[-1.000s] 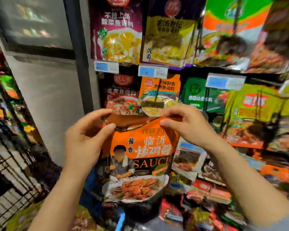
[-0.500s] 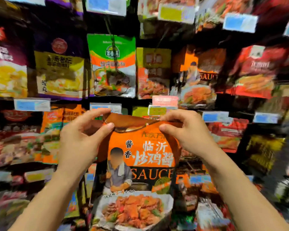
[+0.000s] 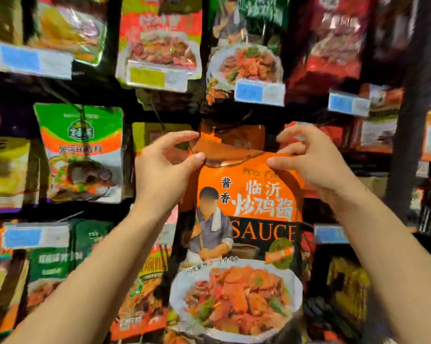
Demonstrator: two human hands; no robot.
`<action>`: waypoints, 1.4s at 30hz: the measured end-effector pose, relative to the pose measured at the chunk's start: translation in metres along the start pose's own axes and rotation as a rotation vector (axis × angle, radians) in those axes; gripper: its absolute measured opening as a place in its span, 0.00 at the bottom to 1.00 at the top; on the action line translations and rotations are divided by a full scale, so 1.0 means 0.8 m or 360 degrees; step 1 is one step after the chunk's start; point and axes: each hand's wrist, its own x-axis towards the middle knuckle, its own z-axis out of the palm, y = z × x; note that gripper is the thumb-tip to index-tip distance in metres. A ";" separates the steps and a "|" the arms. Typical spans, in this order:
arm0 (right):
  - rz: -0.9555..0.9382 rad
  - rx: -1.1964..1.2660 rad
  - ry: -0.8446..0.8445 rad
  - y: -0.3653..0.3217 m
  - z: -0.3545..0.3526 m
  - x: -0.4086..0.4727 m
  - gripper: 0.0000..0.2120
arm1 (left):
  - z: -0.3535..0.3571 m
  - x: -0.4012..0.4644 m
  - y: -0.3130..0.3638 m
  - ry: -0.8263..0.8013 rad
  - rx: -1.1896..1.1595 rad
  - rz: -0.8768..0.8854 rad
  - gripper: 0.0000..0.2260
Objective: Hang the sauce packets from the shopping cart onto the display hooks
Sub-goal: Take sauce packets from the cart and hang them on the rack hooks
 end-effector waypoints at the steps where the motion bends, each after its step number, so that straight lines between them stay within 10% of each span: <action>1: 0.0030 0.0069 0.0054 0.001 -0.007 0.018 0.23 | 0.013 0.019 0.000 0.0022 -0.0002 0.0021 0.13; 20: 0.0219 0.0324 0.0278 0.041 -0.007 0.182 0.36 | 0.097 0.134 -0.024 0.0415 0.0157 0.0283 0.13; 33: 0.0052 -0.0051 0.0424 0.092 0.037 0.171 0.34 | 0.099 0.139 -0.082 0.0115 0.0481 0.0117 0.02; 37: -0.0484 -0.0579 0.0689 0.102 0.044 0.066 0.33 | 0.076 0.105 -0.084 -0.0418 0.0473 0.0026 0.28; 42: -0.0617 -0.1068 0.0032 0.116 0.086 0.010 0.32 | 0.070 0.075 -0.093 -0.0741 0.0616 0.0039 0.50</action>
